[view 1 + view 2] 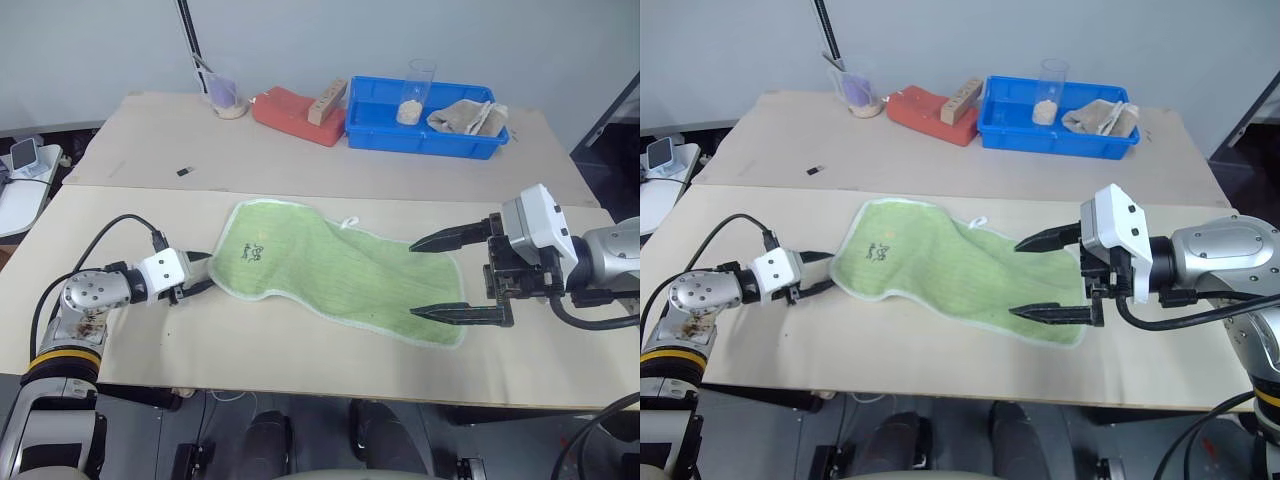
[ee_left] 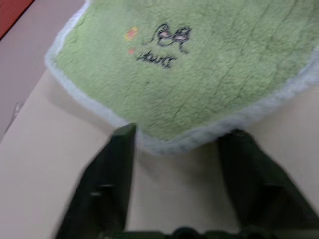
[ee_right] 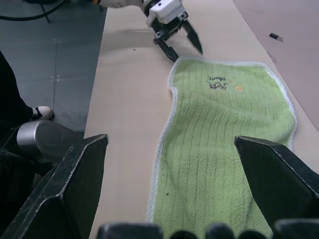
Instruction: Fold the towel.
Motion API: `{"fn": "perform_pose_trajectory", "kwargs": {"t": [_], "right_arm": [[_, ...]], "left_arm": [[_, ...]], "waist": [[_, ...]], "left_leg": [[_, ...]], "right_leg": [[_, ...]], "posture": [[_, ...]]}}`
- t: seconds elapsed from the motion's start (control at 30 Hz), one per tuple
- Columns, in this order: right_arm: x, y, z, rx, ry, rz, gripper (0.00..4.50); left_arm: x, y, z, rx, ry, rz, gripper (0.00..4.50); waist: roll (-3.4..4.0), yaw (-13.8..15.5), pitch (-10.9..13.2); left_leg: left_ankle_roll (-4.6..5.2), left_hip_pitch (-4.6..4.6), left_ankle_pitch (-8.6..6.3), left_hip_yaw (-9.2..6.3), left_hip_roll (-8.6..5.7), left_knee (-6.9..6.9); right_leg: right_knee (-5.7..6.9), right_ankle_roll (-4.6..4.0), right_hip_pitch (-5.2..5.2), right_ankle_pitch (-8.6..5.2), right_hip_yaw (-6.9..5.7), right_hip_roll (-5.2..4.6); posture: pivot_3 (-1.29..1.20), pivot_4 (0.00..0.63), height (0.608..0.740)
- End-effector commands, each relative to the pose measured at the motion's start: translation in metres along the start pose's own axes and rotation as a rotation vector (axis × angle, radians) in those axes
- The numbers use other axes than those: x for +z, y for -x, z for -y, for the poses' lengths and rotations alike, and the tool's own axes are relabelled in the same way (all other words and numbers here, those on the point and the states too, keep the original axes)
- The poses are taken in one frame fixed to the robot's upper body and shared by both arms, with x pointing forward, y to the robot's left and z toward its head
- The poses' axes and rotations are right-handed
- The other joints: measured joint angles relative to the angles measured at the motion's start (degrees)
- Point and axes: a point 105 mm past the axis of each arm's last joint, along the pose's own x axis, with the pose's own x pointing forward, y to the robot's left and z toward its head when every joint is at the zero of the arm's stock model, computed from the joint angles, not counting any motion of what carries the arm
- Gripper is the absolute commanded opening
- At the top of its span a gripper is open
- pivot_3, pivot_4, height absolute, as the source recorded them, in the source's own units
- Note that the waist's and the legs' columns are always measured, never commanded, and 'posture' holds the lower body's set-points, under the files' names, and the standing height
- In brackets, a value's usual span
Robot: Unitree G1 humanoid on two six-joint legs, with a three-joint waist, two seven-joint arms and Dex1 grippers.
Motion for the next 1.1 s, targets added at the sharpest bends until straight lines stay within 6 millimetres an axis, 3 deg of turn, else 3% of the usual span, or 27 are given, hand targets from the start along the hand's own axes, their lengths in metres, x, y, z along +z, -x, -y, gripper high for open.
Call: {"fn": "perform_pose_trajectory", "kwargs": {"t": [0.03, 0.1, 0.27, 0.43, 0.5, 0.8, 1.1], "right_arm": [[0.008, 0.001, -0.002, 0.009, 0.024, 0.015, 4.50], [0.004, 0.002, -0.002, -0.001, 0.021, 0.003, 4.50], [-0.038, 0.007, -0.008, -0.039, 0.030, -0.167, 4.50], [-0.105, 0.014, -0.031, 0.004, 0.024, -0.386, 4.50], [-0.121, 0.016, -0.037, 0.023, 0.020, -0.419, 4.50], [-0.150, 0.013, -0.034, -0.019, -0.095, -0.425, 4.50], [-0.179, 0.028, -0.019, -0.060, -0.123, -0.508, 1.64]], "left_arm": [[-0.004, -0.002, 0.006, -0.033, -0.003, -0.016, 0.88], [-0.005, 0.003, 0.007, -0.045, -0.001, -0.012, 0.03], [-0.002, 0.021, 0.011, -0.062, 0.052, 0.004, 0.03], [0.003, 0.030, 0.006, -0.005, 0.115, 0.019, 0.03], [0.004, 0.033, 0.008, -0.002, 0.122, 0.013, 0.03], [0.004, 0.040, 0.016, -0.003, 0.148, -0.007, 0.03], [0.005, 0.040, 0.021, -0.005, 0.154, -0.018, 0.00]], "waist": [[0.00, -0.1, 0.0], [0.00, -0.2, 0.0], [-0.03, -0.7, 0.0], [-0.04, -0.6, 0.0], [-0.05, -0.6, 0.0], [-0.07, -0.9, 0.0], [-0.21, -0.6, 0.0]], "left_leg": [[0.00, 0.00, 0.00, 0.00, 0.01, 0.00], [0.00, 0.00, 0.00, 0.00, 0.01, 0.00], [0.00, -0.06, 0.00, 0.00, 0.04, -0.03], [0.00, -0.09, -0.01, 0.01, 0.03, -0.03], [0.00, -0.06, -0.01, 0.01, 0.02, -0.02], [0.00, 0.08, -0.01, 0.03, 0.06, -0.02], [0.00, 0.11, -0.01, 0.05, 0.03, 0.00]], "right_leg": [[0.01, 0.00, 0.00, 0.00, 0.00, 0.00], [0.03, 0.00, -0.01, 0.00, 0.00, 0.01], [0.01, 0.02, -0.08, -0.04, -0.01, -0.02], [0.01, 0.07, -0.11, -0.08, -0.01, -0.02], [0.01, 0.08, -0.09, -0.08, -0.01, -0.02], [0.12, 0.04, -0.08, -0.10, -0.01, 0.06], [0.10, -0.20, -0.02, -0.24, 0.00, 0.01]], "posture": [[0.00, 0.150, 0.714], [0.00, 0.150, 0.714], [0.00, 0.150, 0.714], [0.00, 0.150, 0.714], [0.00, 0.150, 0.714], [0.00, 0.150, 0.714], [0.00, 0.150, 0.714]]}}
